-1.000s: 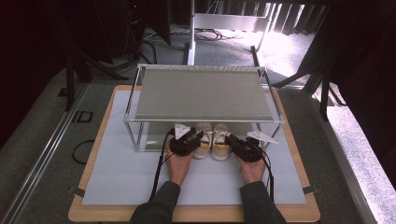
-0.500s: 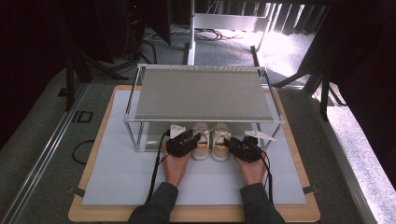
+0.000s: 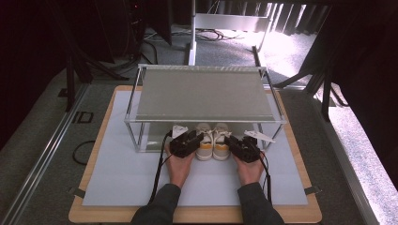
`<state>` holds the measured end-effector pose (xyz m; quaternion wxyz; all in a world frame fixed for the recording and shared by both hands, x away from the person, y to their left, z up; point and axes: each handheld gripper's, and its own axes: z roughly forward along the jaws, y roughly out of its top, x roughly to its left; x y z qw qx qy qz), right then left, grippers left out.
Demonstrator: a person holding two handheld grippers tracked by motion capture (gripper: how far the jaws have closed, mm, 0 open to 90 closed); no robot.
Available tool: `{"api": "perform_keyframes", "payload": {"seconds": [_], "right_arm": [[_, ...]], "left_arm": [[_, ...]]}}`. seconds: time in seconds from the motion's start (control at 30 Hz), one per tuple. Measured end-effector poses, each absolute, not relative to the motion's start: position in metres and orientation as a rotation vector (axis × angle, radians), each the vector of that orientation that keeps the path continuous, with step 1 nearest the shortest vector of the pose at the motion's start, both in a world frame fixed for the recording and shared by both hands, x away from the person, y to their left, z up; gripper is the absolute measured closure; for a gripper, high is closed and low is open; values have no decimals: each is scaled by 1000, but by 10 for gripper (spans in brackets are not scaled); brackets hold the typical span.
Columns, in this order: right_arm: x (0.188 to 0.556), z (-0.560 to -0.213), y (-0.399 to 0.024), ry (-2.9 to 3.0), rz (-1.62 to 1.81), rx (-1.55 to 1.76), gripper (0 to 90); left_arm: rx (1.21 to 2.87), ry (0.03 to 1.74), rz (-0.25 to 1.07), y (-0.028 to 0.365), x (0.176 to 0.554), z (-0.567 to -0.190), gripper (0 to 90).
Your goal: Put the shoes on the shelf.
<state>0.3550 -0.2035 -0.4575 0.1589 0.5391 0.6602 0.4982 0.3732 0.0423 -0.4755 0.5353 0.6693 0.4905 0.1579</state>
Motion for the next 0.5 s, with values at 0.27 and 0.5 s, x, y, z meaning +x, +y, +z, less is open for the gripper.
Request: {"api": "perform_keyframes", "payload": {"seconds": [0.27, 0.5], "right_arm": [[363, -460, -202, 1845, 1435, 1526, 700], [367, -461, -197, 1825, 1433, 1486, 701]], "left_arm": [[1558, 1186, 412, 39, 381, -477, 615], [1538, 1199, 443, 37, 385, -476, 614]]}}
